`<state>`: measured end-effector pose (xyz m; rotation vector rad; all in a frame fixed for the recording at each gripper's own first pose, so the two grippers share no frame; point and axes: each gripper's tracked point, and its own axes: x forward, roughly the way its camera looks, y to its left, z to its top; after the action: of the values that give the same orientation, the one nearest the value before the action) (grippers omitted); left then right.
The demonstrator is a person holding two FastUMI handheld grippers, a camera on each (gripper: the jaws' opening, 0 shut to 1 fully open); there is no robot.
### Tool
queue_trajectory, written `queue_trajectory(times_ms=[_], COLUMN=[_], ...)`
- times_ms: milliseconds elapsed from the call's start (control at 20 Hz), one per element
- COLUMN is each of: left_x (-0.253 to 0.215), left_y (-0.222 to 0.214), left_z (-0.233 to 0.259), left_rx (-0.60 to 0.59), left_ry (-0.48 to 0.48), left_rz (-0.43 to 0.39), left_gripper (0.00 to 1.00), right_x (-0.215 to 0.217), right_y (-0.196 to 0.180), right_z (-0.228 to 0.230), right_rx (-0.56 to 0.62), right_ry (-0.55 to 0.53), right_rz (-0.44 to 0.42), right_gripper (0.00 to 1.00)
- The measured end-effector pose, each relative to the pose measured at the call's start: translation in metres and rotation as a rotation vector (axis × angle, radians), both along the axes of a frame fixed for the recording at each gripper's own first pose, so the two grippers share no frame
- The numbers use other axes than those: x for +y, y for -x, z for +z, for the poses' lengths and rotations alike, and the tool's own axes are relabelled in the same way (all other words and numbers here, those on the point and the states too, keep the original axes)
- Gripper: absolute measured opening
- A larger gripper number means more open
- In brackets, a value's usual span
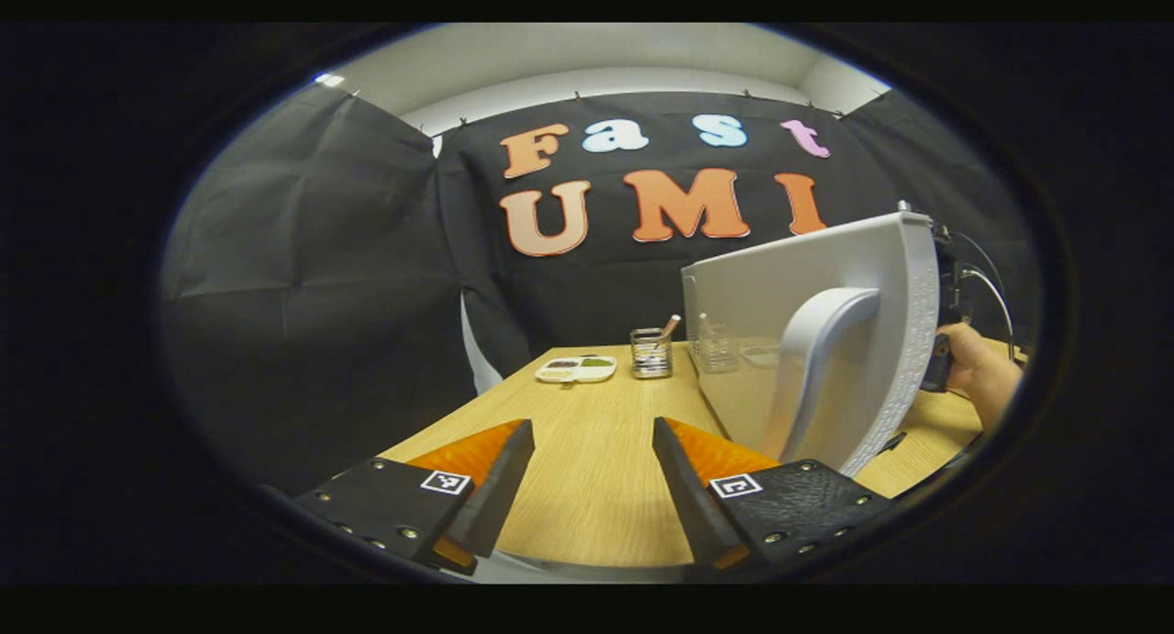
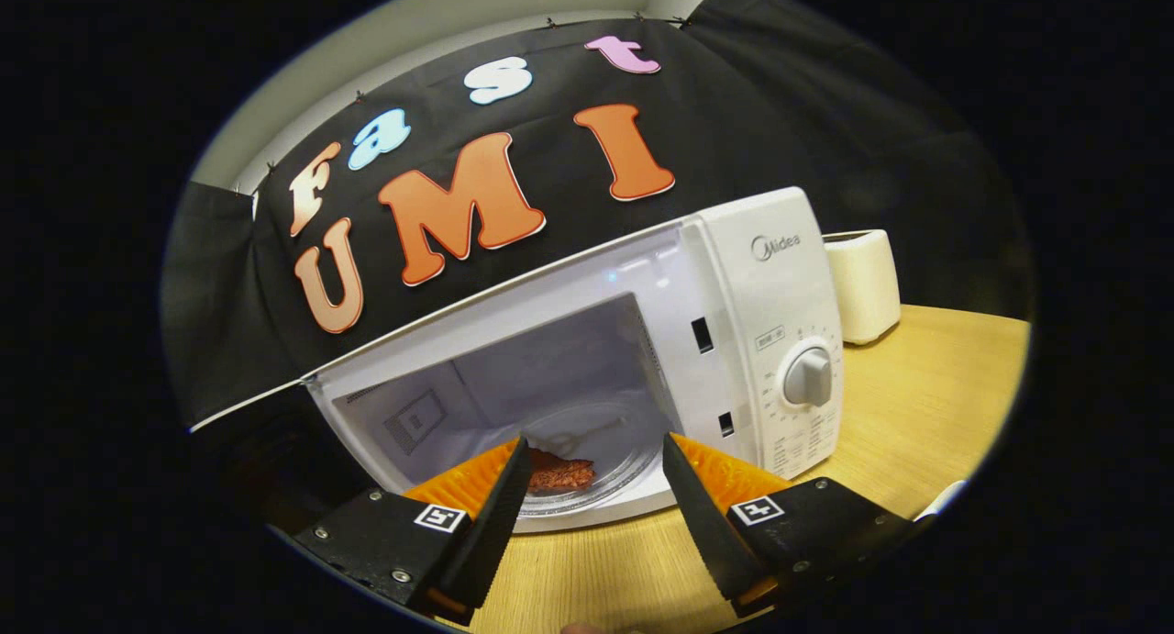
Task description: Open the microwave oven with the left hand, put the food in, and close the microwave oven.
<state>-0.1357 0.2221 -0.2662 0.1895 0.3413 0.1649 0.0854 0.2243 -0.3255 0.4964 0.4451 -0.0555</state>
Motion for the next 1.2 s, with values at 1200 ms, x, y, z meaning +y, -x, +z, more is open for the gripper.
queue_trajectory(times_ms=[1200], left_x=[-0.291], left_y=[-0.097], left_z=[-0.038], left_rx=[0.056], left_ry=[0.221], left_rz=[-0.493], left_gripper=[0.58], right_x=[-0.194], right_y=[0.106], right_z=[0.079], right_rx=[-0.138], right_ry=[0.240], right_rz=[0.184], right_gripper=[0.89])
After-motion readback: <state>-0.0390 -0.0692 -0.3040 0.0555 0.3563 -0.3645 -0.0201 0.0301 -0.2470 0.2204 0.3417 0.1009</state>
